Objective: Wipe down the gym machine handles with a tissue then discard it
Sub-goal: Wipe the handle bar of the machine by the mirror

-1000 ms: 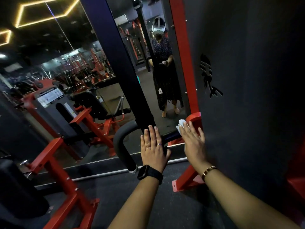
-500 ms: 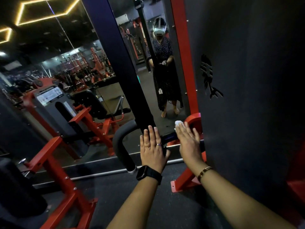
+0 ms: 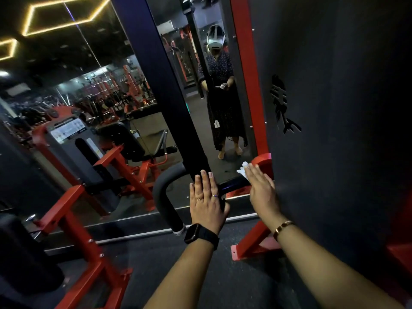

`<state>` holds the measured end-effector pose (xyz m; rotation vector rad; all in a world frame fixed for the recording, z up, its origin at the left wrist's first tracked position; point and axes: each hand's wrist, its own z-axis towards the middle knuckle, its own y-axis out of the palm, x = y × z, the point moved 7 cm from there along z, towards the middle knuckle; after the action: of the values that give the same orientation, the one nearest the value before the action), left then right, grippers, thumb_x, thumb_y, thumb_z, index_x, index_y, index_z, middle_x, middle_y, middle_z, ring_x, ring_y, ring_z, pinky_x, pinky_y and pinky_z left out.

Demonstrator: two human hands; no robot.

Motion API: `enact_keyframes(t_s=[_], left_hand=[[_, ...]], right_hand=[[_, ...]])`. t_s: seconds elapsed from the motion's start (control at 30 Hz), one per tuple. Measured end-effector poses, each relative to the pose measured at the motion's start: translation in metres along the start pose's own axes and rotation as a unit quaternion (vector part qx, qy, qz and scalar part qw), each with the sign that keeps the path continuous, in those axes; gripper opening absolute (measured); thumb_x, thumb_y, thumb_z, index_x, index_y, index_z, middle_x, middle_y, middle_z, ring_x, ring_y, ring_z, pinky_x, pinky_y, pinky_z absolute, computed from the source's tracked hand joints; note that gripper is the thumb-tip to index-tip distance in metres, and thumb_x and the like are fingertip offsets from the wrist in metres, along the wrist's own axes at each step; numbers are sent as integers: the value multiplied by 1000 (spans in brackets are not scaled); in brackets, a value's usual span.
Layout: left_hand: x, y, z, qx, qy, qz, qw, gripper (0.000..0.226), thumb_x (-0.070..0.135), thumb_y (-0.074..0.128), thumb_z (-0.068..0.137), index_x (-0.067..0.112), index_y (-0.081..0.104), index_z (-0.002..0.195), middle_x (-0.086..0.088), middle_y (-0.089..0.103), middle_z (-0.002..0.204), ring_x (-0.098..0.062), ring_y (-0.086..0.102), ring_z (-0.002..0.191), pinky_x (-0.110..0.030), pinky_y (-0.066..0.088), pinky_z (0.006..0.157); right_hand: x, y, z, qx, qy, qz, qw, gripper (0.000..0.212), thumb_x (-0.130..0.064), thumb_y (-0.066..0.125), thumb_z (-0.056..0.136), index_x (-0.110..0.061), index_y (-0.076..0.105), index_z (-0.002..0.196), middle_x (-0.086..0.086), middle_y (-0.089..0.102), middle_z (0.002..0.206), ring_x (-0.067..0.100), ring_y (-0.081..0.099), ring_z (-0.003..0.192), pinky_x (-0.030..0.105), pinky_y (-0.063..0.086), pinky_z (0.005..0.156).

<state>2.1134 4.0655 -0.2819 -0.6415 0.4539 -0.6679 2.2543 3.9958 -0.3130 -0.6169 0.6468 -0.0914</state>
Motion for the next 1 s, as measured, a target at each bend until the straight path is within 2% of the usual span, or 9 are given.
enact_keyframes(t_s=[0.13,0.27,0.37,0.5,0.6,0.7,0.8,0.9,1.0], left_hand=[[0,0,0,-8,-2,0,1000,147,48,83,49,4,-11,152,-14,-19,159,-28,-15,148,-40,-7,121],[0,1,-1,-18,-4,-2,1000,146,50,83,50,4,-10,152,-14,-18,159,-29,-14,148,-40,-6,121],[-1,3,-2,-16,0,2,1000,143,50,82,52,4,-9,152,-15,-18,160,-29,-14,148,-41,-4,121],[-1,3,-1,-17,-2,7,1000,144,51,82,52,4,-10,152,-15,-18,160,-29,-14,148,-41,-5,121],[0,1,-1,-11,-2,10,1000,144,50,82,52,4,-10,152,-14,-18,160,-28,-15,148,-41,-5,121],[-1,2,-2,-7,4,20,1000,144,52,81,51,5,-10,152,-14,-18,160,-28,-14,148,-41,-5,121],[-3,2,-3,-8,4,42,999,139,56,77,58,6,-10,153,-13,-17,160,-26,-14,148,-42,-7,121],[-8,-9,-9,23,22,54,998,104,53,53,77,8,-1,154,-11,-13,161,-23,-10,149,-44,-6,121],[-20,-21,-17,51,15,36,998,89,49,41,84,10,5,155,-10,-9,162,-21,-6,150,-44,-2,121]], right_hand=[[3,6,20,-83,36,54,994,60,16,44,81,-8,51,136,10,42,147,24,35,140,30,26,112],[-2,4,-20,-7,27,32,999,63,10,42,82,-5,41,143,13,40,148,27,43,134,36,43,100],[2,7,-32,-21,25,22,999,57,-7,31,85,-1,45,139,15,44,145,26,55,123,32,50,89],[-1,0,6,-21,77,78,994,59,13,41,80,-2,51,136,13,46,144,27,47,131,16,26,105],[0,6,19,-74,93,102,988,58,15,44,80,-3,53,134,13,45,144,26,41,133,14,21,106],[-4,-4,-3,17,86,119,989,63,19,49,75,-3,53,135,15,46,143,26,47,129,17,28,105],[-3,-12,-23,105,82,121,984,56,18,61,74,1,59,127,19,56,132,28,59,115,16,35,99],[-1,-28,-11,159,103,155,970,42,20,65,70,3,69,108,21,67,107,32,66,94,12,39,87],[-2,-41,3,162,201,216,942,29,10,63,79,1,70,105,20,65,105,34,63,93,11,35,77]])
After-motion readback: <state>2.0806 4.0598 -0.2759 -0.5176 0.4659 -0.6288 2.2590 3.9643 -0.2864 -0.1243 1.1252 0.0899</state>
